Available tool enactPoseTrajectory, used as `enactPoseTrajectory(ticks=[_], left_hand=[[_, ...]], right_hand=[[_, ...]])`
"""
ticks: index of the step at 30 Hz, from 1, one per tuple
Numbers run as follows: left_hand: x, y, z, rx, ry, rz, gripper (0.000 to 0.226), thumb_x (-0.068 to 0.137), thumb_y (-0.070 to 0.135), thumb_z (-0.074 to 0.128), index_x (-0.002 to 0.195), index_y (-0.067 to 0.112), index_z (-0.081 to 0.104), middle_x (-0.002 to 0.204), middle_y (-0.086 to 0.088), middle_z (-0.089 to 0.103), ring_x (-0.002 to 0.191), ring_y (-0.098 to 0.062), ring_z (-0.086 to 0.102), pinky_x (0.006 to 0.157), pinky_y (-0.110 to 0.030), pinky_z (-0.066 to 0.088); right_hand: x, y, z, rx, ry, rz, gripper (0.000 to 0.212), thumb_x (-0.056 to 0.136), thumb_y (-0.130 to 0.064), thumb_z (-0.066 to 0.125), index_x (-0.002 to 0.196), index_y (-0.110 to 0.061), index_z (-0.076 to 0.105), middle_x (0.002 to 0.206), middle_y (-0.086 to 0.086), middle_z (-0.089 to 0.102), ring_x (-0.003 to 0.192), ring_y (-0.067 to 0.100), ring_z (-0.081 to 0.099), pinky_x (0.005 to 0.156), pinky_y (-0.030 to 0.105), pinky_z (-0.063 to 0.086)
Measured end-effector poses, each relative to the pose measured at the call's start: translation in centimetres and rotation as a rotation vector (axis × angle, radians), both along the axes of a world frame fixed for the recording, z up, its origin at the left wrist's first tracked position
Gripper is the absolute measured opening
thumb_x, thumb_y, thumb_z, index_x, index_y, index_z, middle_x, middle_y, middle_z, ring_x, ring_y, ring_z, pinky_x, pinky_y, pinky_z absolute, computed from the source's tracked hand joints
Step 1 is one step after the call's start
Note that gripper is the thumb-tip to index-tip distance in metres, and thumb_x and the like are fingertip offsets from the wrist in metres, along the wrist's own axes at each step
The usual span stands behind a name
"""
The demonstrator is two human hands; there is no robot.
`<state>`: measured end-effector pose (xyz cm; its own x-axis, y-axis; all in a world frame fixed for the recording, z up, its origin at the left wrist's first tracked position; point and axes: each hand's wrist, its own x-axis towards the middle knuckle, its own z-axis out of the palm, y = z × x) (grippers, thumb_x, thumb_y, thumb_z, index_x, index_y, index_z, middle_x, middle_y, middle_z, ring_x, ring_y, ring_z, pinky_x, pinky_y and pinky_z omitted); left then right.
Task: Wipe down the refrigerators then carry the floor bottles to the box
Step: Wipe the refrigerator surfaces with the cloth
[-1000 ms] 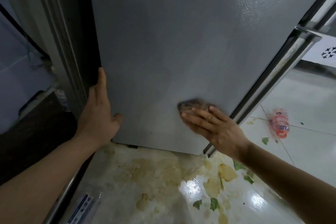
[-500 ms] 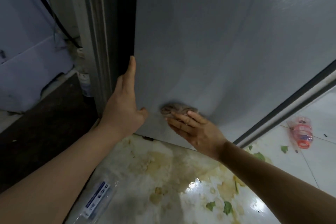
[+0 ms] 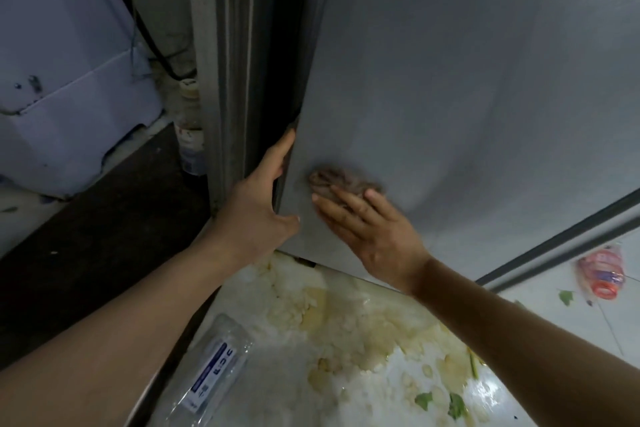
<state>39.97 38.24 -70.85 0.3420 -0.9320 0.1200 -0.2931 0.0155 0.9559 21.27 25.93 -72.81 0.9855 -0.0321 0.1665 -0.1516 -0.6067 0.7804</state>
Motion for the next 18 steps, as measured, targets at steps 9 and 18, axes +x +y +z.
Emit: enactPoseTrajectory(ticks=[9,18], left_hand=[[1.4,0.7,1.1,0.060,0.031,0.021,0.093,0.076,0.001,0.071,0.145,0.037,0.020,0.141,0.007,0.038,0.120,-0.003,0.039,0.092,-0.015,0.039],[2.8,1.8,-0.8,0.113,0.020,0.147,0.090,0.077,0.004,0.072,0.143,0.040,0.024,0.141,0.009,0.039,0.115,0.000,0.043,0.070,-0.008,0.037]], right_hand=[[2.5,0.6,4.5,0.028,-0.169,0.045,0.049,0.098,-0.008,0.023,0.145,-0.014,0.038,0.151,0.005,0.037,0.140,0.026,0.030,0.117,0.043,0.008],[5.0,0.7,0.5,-0.039,-0.039,0.067,0.044,0.096,-0.013,0.033,0.133,-0.015,0.055,0.144,0.003,0.045,0.134,0.029,0.041,0.116,0.043,0.003]])
